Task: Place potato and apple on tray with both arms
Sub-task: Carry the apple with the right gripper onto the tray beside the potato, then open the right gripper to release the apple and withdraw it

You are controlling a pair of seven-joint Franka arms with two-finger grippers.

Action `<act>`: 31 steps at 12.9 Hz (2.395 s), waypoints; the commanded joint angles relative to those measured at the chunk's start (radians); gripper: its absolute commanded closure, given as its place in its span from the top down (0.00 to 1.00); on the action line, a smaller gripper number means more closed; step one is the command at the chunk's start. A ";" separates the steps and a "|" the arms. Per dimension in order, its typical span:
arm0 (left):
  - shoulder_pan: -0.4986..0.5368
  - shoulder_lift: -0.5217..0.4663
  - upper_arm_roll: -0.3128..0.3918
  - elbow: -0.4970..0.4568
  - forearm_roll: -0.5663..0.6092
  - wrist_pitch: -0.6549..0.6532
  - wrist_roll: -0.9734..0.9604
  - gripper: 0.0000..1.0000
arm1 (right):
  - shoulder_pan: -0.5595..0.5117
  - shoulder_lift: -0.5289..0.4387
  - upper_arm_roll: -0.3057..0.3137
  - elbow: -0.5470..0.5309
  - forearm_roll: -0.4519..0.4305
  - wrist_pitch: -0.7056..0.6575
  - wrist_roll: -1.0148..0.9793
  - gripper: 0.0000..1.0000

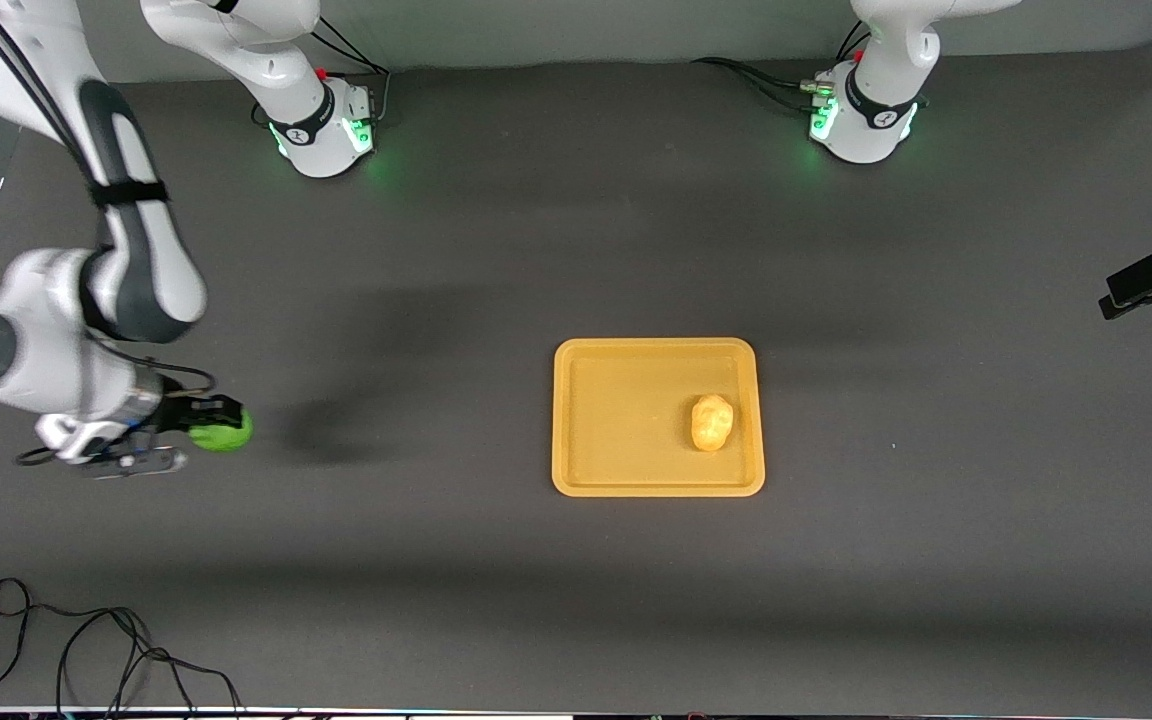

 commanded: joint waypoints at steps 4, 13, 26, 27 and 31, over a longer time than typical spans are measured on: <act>-0.037 0.000 0.000 0.016 0.010 -0.018 -0.068 1.00 | 0.285 0.118 -0.004 0.319 -0.007 -0.135 0.402 0.39; -0.037 0.003 0.000 0.019 0.019 -0.013 -0.071 1.00 | 0.698 0.615 -0.003 0.812 -0.007 -0.100 1.223 0.39; -0.041 0.005 0.000 0.018 0.031 -0.010 -0.068 1.00 | 0.803 0.781 -0.004 0.809 -0.055 0.138 1.303 0.39; -0.050 0.006 0.000 0.016 0.033 -0.010 -0.069 1.00 | 0.803 0.781 -0.004 0.809 -0.056 0.138 1.303 0.39; -0.050 0.005 0.001 0.018 0.035 -0.010 -0.069 1.00 | 0.801 0.784 -0.004 0.807 -0.056 0.141 1.309 0.94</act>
